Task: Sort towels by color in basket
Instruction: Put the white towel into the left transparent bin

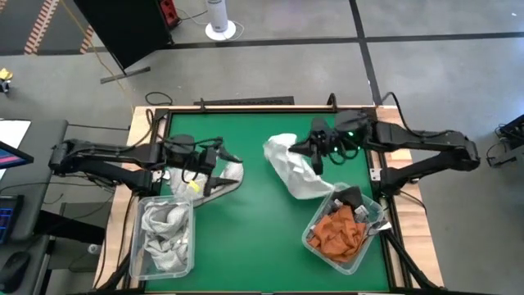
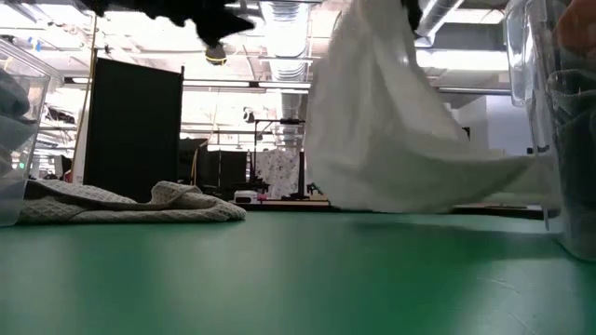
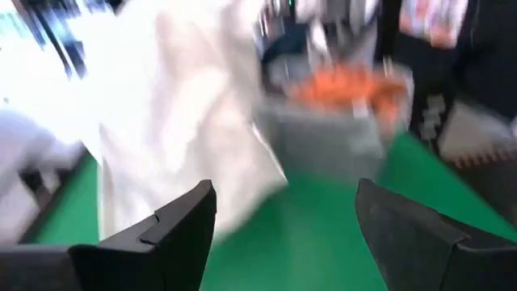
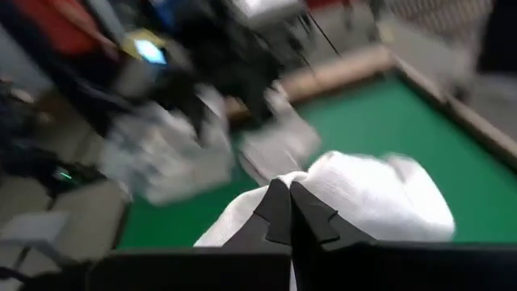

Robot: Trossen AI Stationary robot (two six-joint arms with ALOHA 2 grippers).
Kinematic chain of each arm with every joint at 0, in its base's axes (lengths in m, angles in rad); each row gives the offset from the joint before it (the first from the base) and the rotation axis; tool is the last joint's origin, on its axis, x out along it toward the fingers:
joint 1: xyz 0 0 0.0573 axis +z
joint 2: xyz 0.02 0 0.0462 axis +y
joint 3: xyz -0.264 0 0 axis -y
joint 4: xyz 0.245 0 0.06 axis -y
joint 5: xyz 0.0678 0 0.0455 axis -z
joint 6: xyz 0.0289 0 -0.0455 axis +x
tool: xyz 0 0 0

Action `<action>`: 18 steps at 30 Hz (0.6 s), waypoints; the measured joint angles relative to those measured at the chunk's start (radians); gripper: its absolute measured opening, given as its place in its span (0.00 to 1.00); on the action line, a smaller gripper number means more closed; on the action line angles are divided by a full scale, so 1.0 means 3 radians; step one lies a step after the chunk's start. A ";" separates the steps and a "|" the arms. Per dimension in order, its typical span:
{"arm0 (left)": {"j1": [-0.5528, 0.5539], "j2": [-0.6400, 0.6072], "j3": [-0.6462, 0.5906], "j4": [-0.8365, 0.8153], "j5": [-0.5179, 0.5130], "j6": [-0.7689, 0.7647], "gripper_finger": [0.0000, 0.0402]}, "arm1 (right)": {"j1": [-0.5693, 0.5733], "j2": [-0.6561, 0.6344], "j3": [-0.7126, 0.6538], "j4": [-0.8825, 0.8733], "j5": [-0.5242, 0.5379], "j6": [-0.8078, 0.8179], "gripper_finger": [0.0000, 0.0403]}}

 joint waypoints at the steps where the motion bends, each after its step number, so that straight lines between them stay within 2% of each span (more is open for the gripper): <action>1: 0.0004 0.0030 -0.0042 0.0266 0.0000 0.0007 0.71 | 0.0079 0.0003 -0.0001 0.0183 0.0018 -0.0049 0.04; 4: 0.0005 0.0205 -0.0027 0.0780 0.0008 0.0013 0.71 | 0.0270 0.0089 -0.0001 0.0709 0.0138 -0.0254 0.04; 9: 0.0005 0.0609 0.0125 0.1229 0.0005 -0.0051 0.71 | 0.0421 0.0417 -0.0005 0.1481 0.0153 -0.0595 0.04; 13: 0.0022 0.0856 0.0339 0.1351 -0.0129 -0.0185 0.71 | 0.0419 0.0668 -0.0005 0.1827 0.0083 -0.0679 0.04; 18: 0.0020 0.1033 0.0582 0.1312 -0.0130 -0.0187 0.71 | 0.0468 0.0862 -0.0010 0.2365 -0.0068 -0.0742 0.04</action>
